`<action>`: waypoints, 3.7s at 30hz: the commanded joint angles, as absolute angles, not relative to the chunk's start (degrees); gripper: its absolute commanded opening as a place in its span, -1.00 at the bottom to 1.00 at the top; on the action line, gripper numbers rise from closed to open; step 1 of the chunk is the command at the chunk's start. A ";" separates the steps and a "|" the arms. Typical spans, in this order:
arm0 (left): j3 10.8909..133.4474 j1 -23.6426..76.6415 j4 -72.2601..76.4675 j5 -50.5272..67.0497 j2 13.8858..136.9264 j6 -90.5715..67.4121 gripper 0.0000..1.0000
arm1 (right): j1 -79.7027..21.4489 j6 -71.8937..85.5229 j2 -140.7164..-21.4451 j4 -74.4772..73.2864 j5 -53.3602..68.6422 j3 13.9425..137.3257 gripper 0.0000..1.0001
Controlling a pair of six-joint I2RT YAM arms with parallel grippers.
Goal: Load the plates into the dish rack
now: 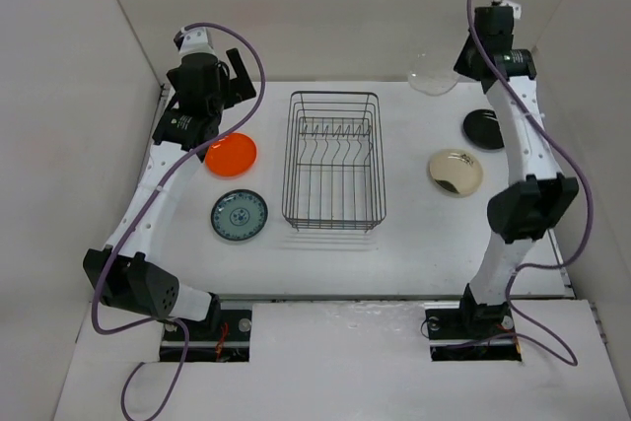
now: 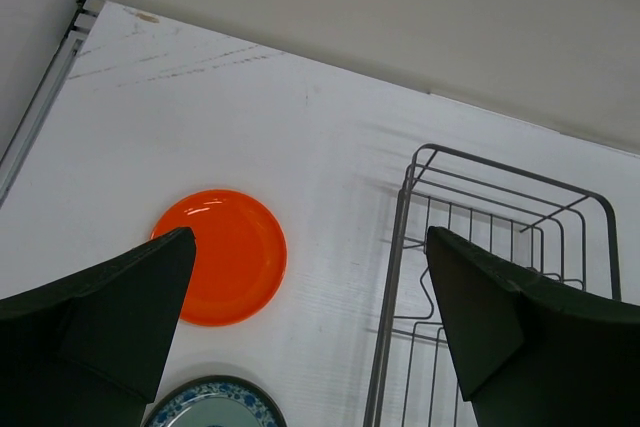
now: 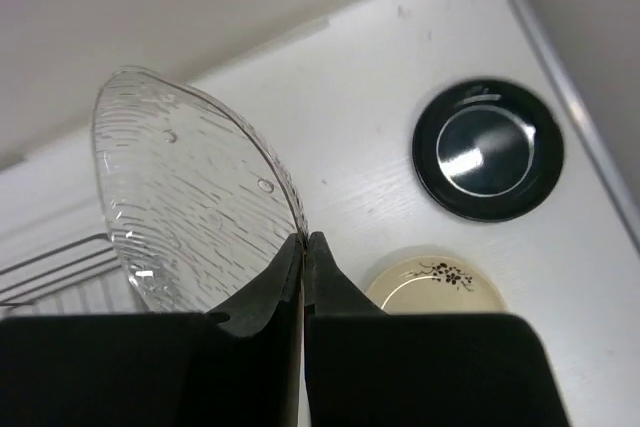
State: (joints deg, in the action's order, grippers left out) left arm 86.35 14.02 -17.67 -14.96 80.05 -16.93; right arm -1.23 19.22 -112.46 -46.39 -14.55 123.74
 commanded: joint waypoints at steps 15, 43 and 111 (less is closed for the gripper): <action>90.00 13.89 -19.24 -19.78 79.72 -19.68 1.00 | -33.74 20.65 -105.72 -62.57 -63.01 124.28 -1.00; 90.53 13.89 -19.78 -22.15 75.77 -19.69 1.00 | -37.09 23.20 -123.66 -66.62 -60.64 132.80 -1.00; 91.05 13.89 -19.78 -21.53 74.71 -18.63 1.00 | -39.81 25.31 -130.69 -69.79 -63.11 137.20 -0.68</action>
